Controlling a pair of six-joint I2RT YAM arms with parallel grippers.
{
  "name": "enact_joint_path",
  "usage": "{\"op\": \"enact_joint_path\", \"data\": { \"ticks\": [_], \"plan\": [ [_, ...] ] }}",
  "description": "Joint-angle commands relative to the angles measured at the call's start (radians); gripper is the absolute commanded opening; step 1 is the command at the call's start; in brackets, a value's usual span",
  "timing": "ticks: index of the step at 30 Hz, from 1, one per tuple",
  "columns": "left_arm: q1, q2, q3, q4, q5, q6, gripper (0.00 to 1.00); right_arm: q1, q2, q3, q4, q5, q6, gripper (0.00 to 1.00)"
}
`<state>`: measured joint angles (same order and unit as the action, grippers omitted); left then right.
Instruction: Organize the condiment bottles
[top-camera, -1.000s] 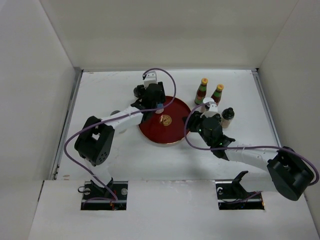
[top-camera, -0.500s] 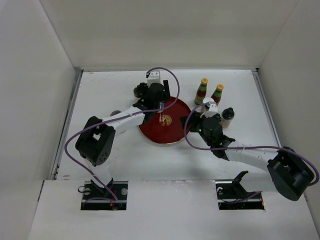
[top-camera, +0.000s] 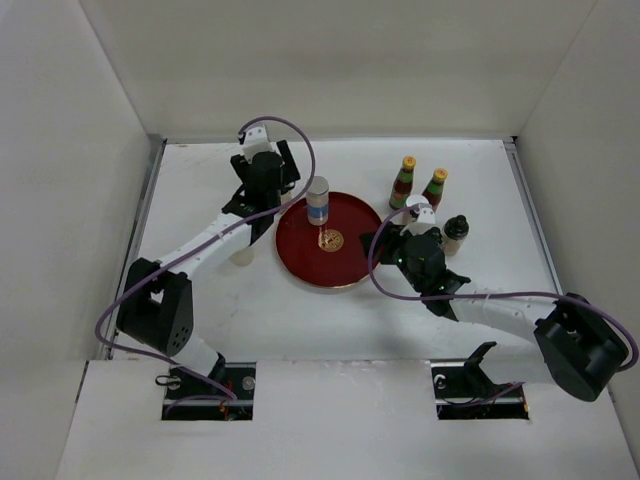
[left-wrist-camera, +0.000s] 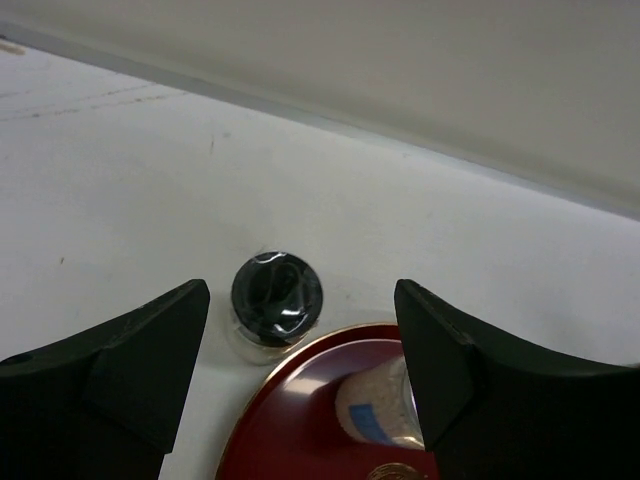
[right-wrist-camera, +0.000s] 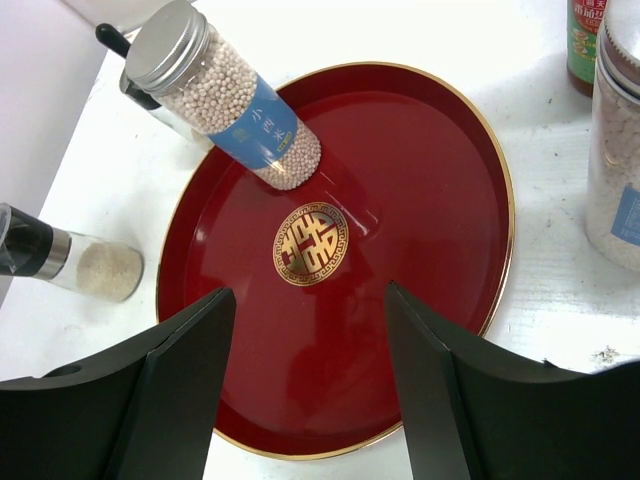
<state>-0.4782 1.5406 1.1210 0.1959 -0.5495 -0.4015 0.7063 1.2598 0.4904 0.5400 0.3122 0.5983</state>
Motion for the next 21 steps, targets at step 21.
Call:
{"op": "enact_joint_path", "data": {
  "ticks": [21],
  "plan": [
    [0.056, 0.262, 0.166, -0.108, 0.026, 0.059, 0.72, 0.009, 0.021, 0.031, 0.046, -0.030, -0.031, 0.76]
  ]
}}
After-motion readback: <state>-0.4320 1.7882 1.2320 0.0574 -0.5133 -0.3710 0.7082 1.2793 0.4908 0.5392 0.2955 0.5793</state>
